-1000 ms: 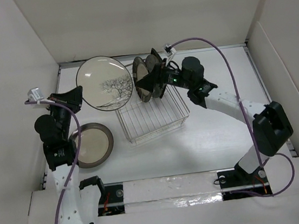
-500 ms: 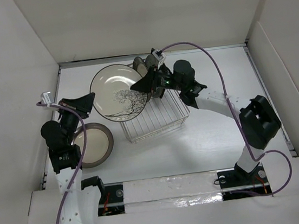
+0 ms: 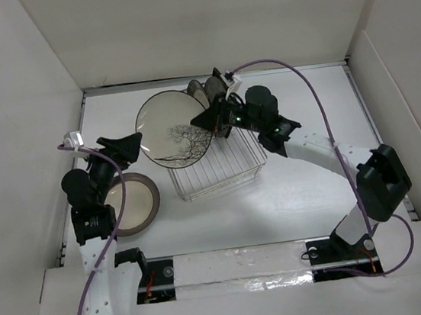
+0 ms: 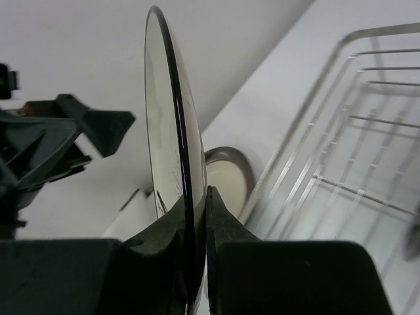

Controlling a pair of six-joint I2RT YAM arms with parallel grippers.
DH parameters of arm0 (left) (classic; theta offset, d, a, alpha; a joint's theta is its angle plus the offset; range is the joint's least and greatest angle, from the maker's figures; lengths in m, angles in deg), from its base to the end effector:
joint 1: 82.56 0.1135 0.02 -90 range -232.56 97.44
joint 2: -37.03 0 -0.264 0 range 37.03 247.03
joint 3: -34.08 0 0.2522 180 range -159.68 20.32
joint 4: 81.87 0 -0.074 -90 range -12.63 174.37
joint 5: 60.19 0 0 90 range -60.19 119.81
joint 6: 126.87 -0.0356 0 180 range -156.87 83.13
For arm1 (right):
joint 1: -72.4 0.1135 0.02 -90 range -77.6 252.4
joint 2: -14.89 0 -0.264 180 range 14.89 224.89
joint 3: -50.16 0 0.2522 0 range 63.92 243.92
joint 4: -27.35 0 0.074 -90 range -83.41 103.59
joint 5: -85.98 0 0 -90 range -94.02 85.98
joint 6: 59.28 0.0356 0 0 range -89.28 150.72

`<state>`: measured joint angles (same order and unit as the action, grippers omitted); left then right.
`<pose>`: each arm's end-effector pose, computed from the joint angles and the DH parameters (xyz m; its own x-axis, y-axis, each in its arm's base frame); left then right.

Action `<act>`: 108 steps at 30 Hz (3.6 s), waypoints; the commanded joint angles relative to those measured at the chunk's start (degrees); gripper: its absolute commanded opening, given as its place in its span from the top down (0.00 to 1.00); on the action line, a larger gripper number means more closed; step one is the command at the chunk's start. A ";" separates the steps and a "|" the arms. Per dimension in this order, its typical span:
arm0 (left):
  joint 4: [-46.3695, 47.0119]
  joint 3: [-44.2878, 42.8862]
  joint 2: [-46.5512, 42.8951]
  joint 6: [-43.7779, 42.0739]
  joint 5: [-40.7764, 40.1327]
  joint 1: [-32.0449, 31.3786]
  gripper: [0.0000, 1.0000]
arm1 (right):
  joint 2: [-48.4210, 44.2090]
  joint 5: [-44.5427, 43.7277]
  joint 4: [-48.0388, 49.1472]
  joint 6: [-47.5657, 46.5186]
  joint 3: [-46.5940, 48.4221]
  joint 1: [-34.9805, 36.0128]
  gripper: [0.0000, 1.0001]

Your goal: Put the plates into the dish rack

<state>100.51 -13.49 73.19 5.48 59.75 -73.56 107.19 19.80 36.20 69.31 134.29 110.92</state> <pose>0.1568 0.0068 0.3442 -0.0572 -0.6001 -0.7979 0.4122 0.7137 -0.5663 0.2937 0.2521 0.3427 -0.5452 0.2953 -0.7846 -0.6981 0.3583 0.6200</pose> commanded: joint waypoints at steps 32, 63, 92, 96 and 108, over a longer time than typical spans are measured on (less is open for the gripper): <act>-10.69 -5.31 -1.09 -16.95 -16.84 -17.87 1.00 | 15.19 -67.93 -24.63 -30.77 33.61 10.17 1.00; -11.30 -5.05 3.21 -17.30 -19.03 -18.40 0.63 | 16.97 -56.60 -21.38 -21.62 25.97 9.64 0.45; -19.37 -12.87 -6.20 -13.25 -30.53 -16.11 0.55 | 3.78 -41.30 -14.97 -17.75 6.28 38.12 1.00; -26.06 -10.33 -0.23 -14.84 -33.72 -16.11 0.47 | -1.74 -44.90 -13.82 -19.51 1.27 37.60 1.00; -29.05 -9.52 25.52 -15.36 -41.18 -15.59 0.33 | -33.03 -51.94 -14.08 -21.27 -21.32 31.01 1.00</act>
<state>72.38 -21.77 95.62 -8.36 23.22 -89.56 79.86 -28.70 20.07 49.70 114.90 144.08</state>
